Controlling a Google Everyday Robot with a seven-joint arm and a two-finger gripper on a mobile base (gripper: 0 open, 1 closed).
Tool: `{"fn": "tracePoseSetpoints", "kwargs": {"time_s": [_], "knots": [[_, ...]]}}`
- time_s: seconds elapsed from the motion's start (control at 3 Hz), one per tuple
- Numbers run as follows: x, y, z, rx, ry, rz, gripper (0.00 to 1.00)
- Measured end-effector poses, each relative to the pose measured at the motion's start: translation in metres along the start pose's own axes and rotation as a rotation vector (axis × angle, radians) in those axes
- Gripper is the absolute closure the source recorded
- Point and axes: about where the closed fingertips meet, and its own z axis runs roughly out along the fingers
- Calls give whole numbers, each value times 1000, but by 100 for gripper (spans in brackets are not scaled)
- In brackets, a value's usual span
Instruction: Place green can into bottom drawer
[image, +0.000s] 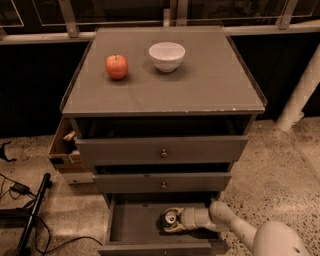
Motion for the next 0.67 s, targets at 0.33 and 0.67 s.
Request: {"fn": "tracePoseSetpoints", "kwargs": {"time_s": [0.33, 0.67], "knots": [[11, -1, 9, -12, 34, -19, 100], [9, -2, 10, -17, 45, -24, 100]]}}
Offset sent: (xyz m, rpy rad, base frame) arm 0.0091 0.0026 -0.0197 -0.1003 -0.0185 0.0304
